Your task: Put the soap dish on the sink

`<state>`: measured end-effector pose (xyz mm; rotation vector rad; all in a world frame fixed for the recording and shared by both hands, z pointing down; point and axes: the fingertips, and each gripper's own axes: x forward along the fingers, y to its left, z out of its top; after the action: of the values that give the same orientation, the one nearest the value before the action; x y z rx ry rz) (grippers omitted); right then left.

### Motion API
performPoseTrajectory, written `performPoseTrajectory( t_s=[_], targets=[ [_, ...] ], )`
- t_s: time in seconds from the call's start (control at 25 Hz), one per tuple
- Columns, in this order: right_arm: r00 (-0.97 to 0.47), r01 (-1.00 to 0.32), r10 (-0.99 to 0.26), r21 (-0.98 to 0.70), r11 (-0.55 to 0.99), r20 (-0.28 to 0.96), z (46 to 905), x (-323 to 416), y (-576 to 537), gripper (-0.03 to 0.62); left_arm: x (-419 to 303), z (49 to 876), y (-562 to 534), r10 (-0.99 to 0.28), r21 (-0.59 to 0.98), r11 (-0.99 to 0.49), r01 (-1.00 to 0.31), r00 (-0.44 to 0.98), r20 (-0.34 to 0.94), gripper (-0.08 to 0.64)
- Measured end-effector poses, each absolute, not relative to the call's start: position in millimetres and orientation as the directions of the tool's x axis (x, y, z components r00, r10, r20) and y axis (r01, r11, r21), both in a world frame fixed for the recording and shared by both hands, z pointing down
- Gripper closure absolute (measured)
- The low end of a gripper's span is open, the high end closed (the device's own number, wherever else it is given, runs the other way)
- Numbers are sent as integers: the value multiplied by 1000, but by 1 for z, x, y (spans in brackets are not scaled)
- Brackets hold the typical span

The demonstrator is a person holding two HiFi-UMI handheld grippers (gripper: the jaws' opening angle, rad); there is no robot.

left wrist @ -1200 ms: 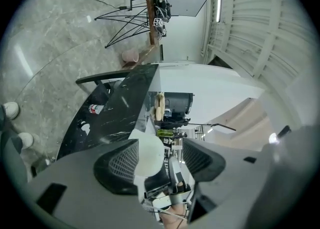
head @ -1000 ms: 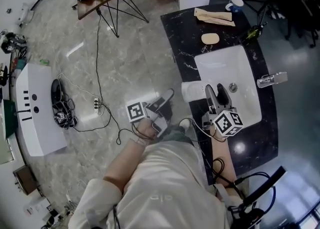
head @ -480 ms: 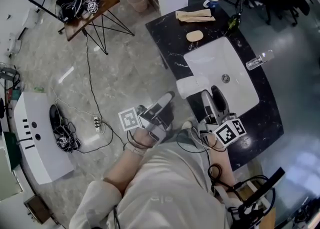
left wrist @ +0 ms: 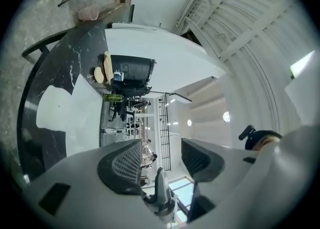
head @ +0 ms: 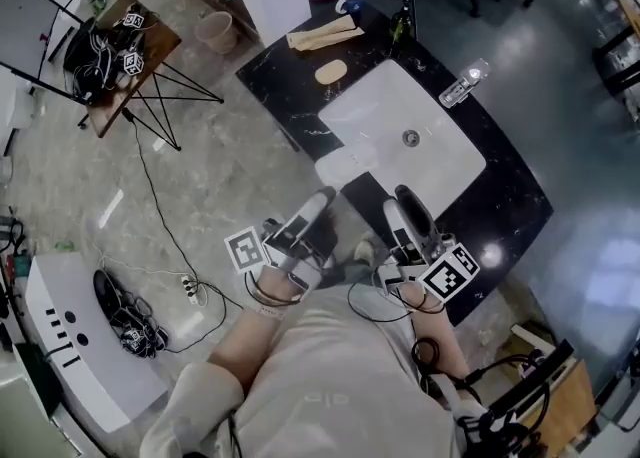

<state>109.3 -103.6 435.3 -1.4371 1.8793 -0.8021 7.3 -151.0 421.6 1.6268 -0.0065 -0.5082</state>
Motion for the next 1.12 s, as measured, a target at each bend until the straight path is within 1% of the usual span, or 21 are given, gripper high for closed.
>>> performPoseTrajectory(
  t_s=[0.32, 0.52, 0.76, 0.96, 1.12],
  targets=[
    [-52, -564, -987, -811, 157, -155, 429, 147, -49, 380, 50, 425, -114, -157, 939, -64, 339, 926, -345, 327],
    [35, -537, -986, -835, 121, -165, 428, 164, -19, 405, 68, 424, -95, -92, 933, -23, 360, 928, -360, 359],
    [81, -482, -975, -865, 143, -206, 425, 172, 1, 413, 81, 425, -79, -36, 925, 18, 380, 925, -379, 404],
    [95, -497, -978, -860, 114, -185, 425, 174, 11, 414, 90, 427, -72, -16, 920, 50, 388, 922, -387, 442],
    [108, -470, -972, -872, 136, -210, 424, 177, 14, 420, 93, 428, -71, -11, 921, 62, 385, 923, -386, 473]
  ],
)
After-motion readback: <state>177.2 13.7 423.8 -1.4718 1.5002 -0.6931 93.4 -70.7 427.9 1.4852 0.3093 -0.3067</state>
